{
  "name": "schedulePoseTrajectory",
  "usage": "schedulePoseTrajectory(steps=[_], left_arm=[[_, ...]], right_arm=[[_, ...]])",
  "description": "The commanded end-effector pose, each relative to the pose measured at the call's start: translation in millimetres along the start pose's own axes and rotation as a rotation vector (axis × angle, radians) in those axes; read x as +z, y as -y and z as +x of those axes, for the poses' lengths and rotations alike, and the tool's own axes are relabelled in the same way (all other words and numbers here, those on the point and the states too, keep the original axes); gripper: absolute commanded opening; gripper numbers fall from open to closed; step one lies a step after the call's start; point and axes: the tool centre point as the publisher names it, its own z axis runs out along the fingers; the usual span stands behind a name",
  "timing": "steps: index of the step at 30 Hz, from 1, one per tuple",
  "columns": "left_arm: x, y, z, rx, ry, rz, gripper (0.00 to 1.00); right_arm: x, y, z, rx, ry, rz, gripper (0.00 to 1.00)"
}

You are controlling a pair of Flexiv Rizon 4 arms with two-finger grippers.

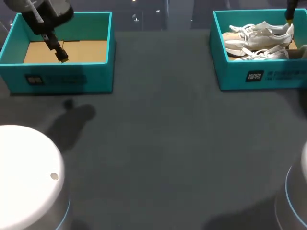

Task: Take the shoe out of the shoebox, open the shoe tongue, remove and reinsert the insole, then place the shoe into the shoebox

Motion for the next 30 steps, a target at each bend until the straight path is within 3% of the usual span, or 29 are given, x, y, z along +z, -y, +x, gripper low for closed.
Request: schedulePoseTrajectory(steps=[1,9,16,30], left_arm=[[-5.0,-5.4,-8.4,-0.499,0.105,-0.161,1.00],[-6.2,-21.6,-30.6,-0.744,0.061,-0.193,1.00],[-8.0,-40.6,-53.5,-0.946,0.086,-0.205,1.00],[2.8,-71.8,-89.7,-1.222,0.109,-0.194,1.00]], right_arm=[[-15.3,31.0,15.7,-0.003,0.032,-0.019,1.00],[-22.5,57.5,28.4,-0.007,0.010,-0.023,1.00],[-22.8,72.4,40.2,-0.023,-0.010,-0.011,1.00],[-19.4,80.4,50.6,-0.034,-0.032,0.019,1.00]])
